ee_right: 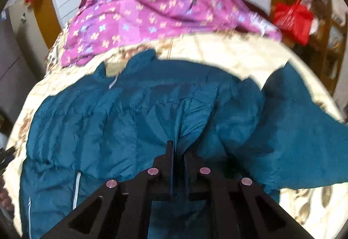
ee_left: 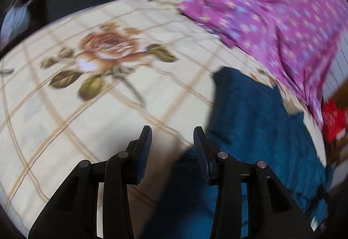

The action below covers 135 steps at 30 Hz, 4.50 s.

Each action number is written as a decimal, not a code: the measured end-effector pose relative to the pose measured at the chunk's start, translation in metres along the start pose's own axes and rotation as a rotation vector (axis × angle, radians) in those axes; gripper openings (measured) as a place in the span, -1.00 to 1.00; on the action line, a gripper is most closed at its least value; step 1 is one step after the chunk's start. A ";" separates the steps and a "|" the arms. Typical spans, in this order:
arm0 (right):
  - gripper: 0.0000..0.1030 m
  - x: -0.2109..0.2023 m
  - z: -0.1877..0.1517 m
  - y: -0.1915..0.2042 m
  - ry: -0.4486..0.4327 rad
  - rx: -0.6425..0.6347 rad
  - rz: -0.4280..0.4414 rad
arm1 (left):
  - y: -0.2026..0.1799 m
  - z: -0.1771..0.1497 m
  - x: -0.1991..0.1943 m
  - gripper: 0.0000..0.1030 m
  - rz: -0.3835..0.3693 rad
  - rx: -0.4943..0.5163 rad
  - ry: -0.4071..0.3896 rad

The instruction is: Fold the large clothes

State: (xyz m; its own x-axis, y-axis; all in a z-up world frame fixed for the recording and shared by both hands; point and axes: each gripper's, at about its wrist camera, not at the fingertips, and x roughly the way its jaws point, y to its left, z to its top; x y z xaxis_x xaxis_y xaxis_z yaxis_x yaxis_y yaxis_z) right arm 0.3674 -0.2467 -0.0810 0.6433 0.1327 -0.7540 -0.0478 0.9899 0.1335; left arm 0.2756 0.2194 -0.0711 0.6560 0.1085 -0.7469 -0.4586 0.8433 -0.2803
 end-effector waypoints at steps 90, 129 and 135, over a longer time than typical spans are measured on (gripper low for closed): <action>-0.81 -0.127 -0.095 -0.368 -0.337 0.701 -0.215 | -0.126 -0.086 0.016 0.23 0.043 0.517 0.053; 0.65 -0.031 -0.082 0.126 -0.167 -0.033 0.377 | -0.113 -0.058 0.016 0.23 -0.122 0.371 0.105; 0.65 -0.054 -0.107 0.107 -0.112 -0.096 0.071 | -0.122 -0.070 0.010 0.23 -0.227 0.369 0.146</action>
State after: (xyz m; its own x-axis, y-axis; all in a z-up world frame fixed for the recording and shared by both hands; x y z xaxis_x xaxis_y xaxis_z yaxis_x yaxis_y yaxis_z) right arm 0.2458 -0.1428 -0.0947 0.7163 0.2016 -0.6680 -0.1656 0.9791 0.1179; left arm 0.2964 0.0810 -0.0869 0.6119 -0.1533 -0.7759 -0.0517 0.9712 -0.2327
